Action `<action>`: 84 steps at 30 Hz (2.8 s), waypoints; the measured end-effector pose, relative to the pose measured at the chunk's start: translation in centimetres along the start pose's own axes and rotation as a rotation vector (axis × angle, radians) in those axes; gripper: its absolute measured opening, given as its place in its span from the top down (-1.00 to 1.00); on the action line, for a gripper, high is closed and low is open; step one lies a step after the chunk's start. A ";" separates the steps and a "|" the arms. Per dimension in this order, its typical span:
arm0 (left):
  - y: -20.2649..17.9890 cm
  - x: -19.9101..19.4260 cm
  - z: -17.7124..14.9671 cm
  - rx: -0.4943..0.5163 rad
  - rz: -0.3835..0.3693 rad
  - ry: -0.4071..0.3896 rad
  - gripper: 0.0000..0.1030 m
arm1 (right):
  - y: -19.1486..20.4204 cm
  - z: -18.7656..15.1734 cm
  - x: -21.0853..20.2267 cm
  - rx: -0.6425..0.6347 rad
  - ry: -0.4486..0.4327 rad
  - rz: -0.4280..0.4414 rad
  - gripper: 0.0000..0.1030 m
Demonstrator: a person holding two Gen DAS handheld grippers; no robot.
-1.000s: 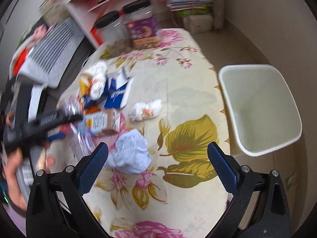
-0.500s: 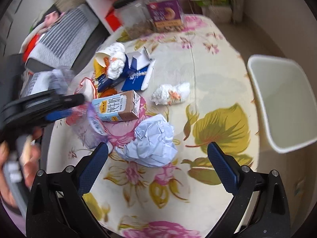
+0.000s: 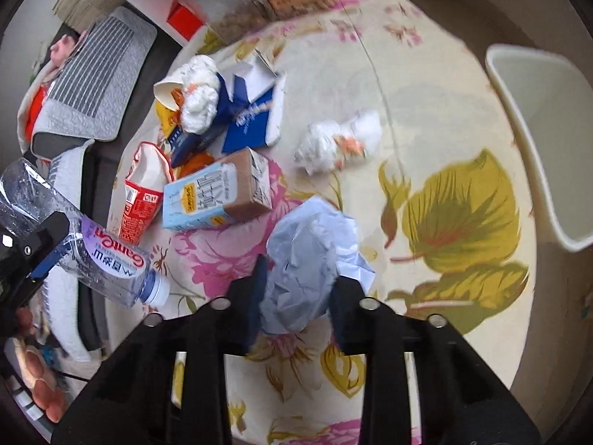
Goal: Collect trash
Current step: 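Grasp the clear plastic bottle with the left gripper while the right gripper grasps crumpled white paper, then carry the crumpled paper to the white bin and release it with the right gripper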
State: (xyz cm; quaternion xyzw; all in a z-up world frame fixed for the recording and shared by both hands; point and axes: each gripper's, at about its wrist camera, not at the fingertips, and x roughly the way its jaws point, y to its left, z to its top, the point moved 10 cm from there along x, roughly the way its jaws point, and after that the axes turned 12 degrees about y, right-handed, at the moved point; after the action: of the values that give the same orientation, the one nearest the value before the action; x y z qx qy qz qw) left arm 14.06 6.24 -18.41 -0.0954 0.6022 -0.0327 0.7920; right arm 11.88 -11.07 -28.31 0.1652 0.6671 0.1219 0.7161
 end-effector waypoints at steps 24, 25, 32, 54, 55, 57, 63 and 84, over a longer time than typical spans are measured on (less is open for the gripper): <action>-0.1 -3.1 0.3 0.028 0.014 -0.171 -0.18 | 6.2 4.1 -8.6 -0.188 -0.379 -0.044 0.61; -0.3 -3.3 0.5 0.028 0.013 -0.186 -0.18 | 6.2 4.2 -9.0 -0.188 -0.400 -0.048 0.61; -1.8 -4.2 1.2 0.027 0.018 -0.259 -0.18 | 5.7 4.8 -12.1 -0.191 -0.537 -0.115 0.61; -9.1 -2.2 1.7 0.091 -0.004 -0.313 -0.18 | -4.3 6.1 -18.9 -0.062 -0.711 -0.420 0.60; -9.7 -1.9 1.6 0.099 -0.008 -0.309 -0.18 | -5.4 6.2 -19.1 -0.041 -0.708 -0.429 0.60; -10.7 -1.5 1.4 0.115 -0.023 -0.297 -0.18 | -7.1 6.3 -19.5 -0.003 -0.700 -0.445 0.60; -14.7 -0.2 0.6 0.181 -0.038 -0.283 -0.18 | -13.6 6.8 -20.5 0.145 -0.636 -0.472 0.60; -32.3 5.2 -0.5 0.341 -0.172 -0.172 -0.18 | -27.4 2.0 -29.0 0.566 -0.754 -0.333 -0.36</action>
State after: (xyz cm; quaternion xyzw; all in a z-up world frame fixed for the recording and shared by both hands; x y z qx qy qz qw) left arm 17.06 -26.35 -17.34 -0.0138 0.5076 -0.1935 0.8395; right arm 10.26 -47.79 -12.63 0.2769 0.3859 -0.2481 0.8443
